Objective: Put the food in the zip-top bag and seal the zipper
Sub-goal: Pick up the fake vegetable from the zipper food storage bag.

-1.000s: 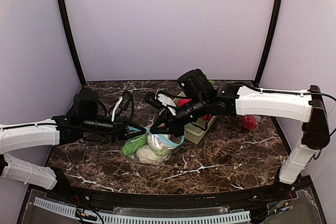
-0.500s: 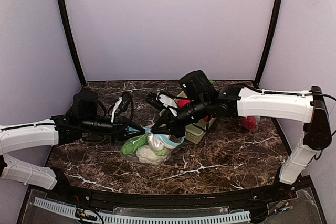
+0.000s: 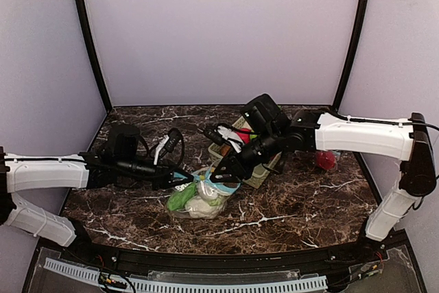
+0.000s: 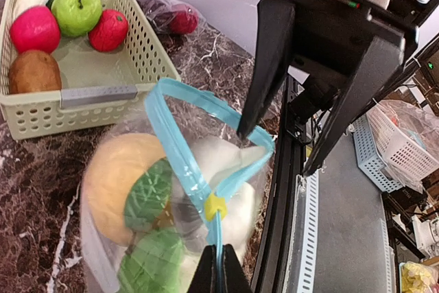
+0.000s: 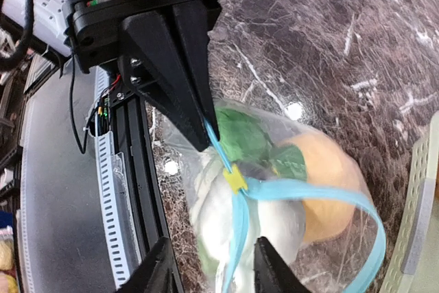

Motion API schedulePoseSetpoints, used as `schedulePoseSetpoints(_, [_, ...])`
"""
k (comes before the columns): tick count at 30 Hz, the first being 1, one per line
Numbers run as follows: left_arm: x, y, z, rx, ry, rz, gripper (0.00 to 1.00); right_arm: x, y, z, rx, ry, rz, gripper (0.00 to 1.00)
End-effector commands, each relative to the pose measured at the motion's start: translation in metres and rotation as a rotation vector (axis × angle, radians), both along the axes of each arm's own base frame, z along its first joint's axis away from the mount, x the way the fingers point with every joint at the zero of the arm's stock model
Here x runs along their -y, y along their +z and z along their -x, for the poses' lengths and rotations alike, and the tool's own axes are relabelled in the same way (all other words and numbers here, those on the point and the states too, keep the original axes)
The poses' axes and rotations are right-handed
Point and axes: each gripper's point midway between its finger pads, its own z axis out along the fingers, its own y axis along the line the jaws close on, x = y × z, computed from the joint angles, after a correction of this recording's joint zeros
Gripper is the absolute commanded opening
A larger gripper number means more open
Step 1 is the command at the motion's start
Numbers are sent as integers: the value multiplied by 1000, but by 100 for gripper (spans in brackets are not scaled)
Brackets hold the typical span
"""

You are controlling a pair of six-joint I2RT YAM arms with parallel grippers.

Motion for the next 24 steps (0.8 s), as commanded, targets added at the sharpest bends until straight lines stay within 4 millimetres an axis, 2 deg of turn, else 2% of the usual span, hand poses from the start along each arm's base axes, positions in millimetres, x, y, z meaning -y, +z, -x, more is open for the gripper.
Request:
schedulePoseSetpoints(1, [4, -5, 4, -22, -9, 18, 1, 21, -7, -5, -83, -145, 66, 48])
schedulePoseSetpoints(4, [3, -9, 4, -22, 1, 21, 1, 26, -13, -7, -113, -198, 89, 49])
schedulePoseSetpoints(8, [2, -9, 6, -25, 1, 36, 1, 31, -23, -15, -132, -273, 123, 43])
schedulePoseSetpoints(13, [2, -8, 7, -24, -2, 41, 1, 25, -31, -25, -132, -291, 146, 39])
schedulePoseSetpoints(24, [0, -4, 9, -14, 1, 46, 1, 0, -42, -43, -106, -234, 154, 40])
